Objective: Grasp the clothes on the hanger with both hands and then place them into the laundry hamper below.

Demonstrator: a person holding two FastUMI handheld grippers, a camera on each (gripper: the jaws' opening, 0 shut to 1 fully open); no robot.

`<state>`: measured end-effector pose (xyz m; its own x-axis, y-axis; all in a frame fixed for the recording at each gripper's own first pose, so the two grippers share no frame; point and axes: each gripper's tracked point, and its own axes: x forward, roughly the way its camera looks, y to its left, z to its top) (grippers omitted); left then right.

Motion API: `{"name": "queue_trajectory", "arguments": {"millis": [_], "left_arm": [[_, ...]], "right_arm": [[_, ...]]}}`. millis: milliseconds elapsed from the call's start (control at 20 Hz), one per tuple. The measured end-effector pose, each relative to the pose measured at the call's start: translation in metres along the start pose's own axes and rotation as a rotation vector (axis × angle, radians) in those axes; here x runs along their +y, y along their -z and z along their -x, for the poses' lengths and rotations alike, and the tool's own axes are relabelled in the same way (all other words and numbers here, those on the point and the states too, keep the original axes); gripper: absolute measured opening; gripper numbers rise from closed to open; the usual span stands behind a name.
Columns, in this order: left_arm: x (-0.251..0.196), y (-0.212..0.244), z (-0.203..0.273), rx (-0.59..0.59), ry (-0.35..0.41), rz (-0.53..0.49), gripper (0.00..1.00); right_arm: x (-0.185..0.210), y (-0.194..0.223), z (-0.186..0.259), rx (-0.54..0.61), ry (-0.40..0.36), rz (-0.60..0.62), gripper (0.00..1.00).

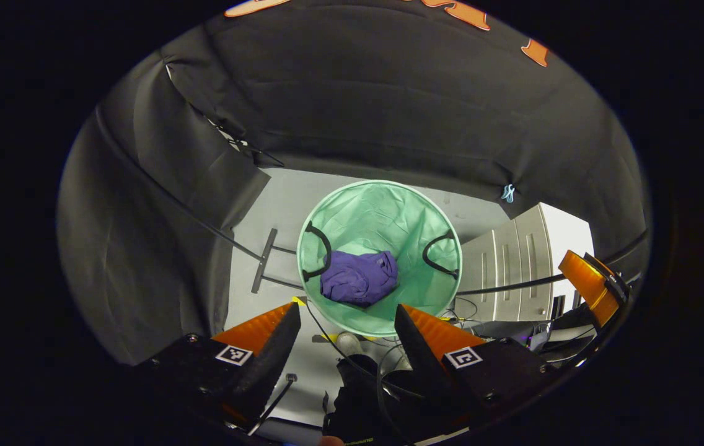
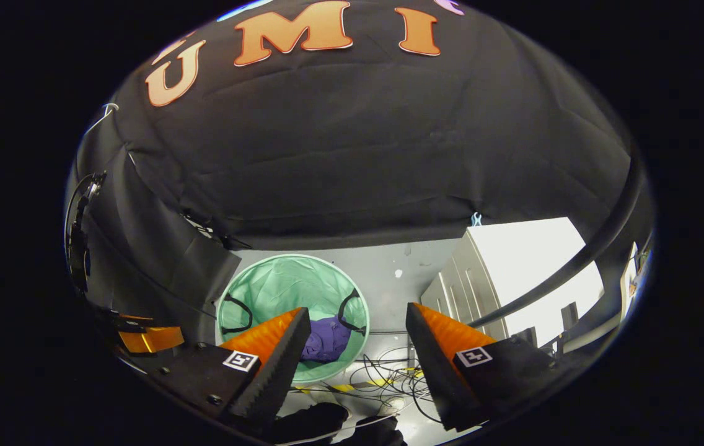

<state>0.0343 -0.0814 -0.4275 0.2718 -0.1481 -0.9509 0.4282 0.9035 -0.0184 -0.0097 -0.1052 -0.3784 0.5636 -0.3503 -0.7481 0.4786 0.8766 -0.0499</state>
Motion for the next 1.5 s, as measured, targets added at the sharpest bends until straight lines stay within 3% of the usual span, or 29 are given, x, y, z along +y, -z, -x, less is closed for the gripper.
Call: {"name": "queue_trajectory", "arguments": {"millis": [200, 250, 300, 350, 400, 450, 550, 700, 1000, 1400, 1450, 1500], "left_arm": [[-0.02, 0.001, 0.027, -0.055, -0.012, 0.012, 0.98], [-0.025, 0.001, 0.035, -0.075, -0.012, 0.013, 0.98], [-0.028, -0.003, 0.045, -0.103, -0.022, 0.008, 0.98], [-0.031, -0.009, 0.054, -0.133, -0.034, 0.004, 0.98], [-0.036, -0.011, 0.064, -0.161, -0.036, 0.004, 0.98], [-0.044, -0.015, 0.075, -0.188, -0.03, 0.007, 0.98], [-0.062, -0.029, 0.102, -0.248, -0.018, 0.01, 0.98], [-0.081, -0.053, 0.14, -0.352, -0.001, 0.014, 0.98], [-0.122, -0.088, 0.215, -0.551, 0.042, -0.013, 0.98], [-0.151, -0.114, 0.279, -0.763, 0.06, -0.049, 0.97], [-0.156, -0.116, 0.288, -0.788, 0.059, -0.053, 0.97], [-0.161, -0.115, 0.298, -0.819, 0.054, -0.056, 0.97]], "right_arm": [[-0.007, -0.016, 0.027, -0.053, -0.027, 0.024, 1.0], [-0.009, -0.021, 0.036, -0.072, -0.034, 0.022, 0.94], [-0.013, -0.03, 0.044, -0.096, -0.039, 0.022, 1.0], [-0.017, -0.038, 0.054, -0.115, -0.037, 0.026, 0.94], [-0.022, -0.047, 0.065, -0.144, -0.036, 0.031, 1.0], [-0.025, -0.059, 0.077, -0.177, -0.041, 0.036, 0.94], [-0.029, -0.08, 0.1, -0.238, -0.055, 0.042, 1.0], [-0.032, -0.113, 0.137, -0.343, -0.093, 0.014, 1.0], [-0.064, -0.165, 0.211, -0.504, -0.085, 0.03, 1.0], [-0.097, -0.2, 0.277, -0.662, -0.079, 0.035, 1.0], [-0.1, -0.201, 0.283, -0.676, -0.078, 0.042, 0.92], [-0.105, -0.202, 0.288, -0.691, -0.079, 0.049, 0.92]]}}
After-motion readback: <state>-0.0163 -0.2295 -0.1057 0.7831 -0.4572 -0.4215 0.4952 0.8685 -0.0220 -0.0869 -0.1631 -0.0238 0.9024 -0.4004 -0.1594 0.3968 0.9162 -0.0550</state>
